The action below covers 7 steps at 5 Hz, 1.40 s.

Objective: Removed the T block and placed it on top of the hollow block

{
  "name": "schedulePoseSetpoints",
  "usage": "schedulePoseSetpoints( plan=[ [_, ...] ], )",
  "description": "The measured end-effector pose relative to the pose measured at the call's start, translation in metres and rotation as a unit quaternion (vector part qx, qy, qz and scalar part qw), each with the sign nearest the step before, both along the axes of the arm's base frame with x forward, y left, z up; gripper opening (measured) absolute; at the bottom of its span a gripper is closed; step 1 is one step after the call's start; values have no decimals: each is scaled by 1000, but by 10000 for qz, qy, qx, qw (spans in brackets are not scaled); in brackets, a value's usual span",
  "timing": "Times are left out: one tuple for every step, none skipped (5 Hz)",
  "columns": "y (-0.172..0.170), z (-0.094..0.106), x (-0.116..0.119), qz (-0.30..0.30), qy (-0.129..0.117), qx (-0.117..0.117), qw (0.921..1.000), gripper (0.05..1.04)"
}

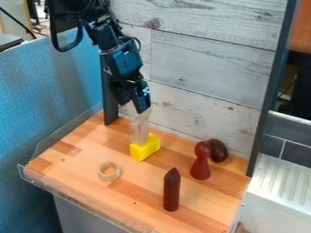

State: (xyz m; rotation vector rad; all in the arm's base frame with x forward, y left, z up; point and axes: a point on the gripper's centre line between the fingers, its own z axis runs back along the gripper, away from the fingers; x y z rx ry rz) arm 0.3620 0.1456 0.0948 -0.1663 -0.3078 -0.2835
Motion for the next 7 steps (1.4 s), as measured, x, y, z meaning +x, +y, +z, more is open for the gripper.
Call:
schedulePoseSetpoints(
  plan=[
    [-1,-13,-2,-7,149,-87,9999,1000],
    [-3,-34,-17,-137,321,-45,9994,1000],
    [5,-34,-28,-128,215,263,9993,1000],
    [7,-44,-37,-198,223,456,9985,1000],
    [15,-53,-42,-212,205,735,9969,1001],
    [22,-57,-41,-167,115,1029,9945,1000],
    [27,-77,-43,-124,263,1080,9937,1000]
  ],
)
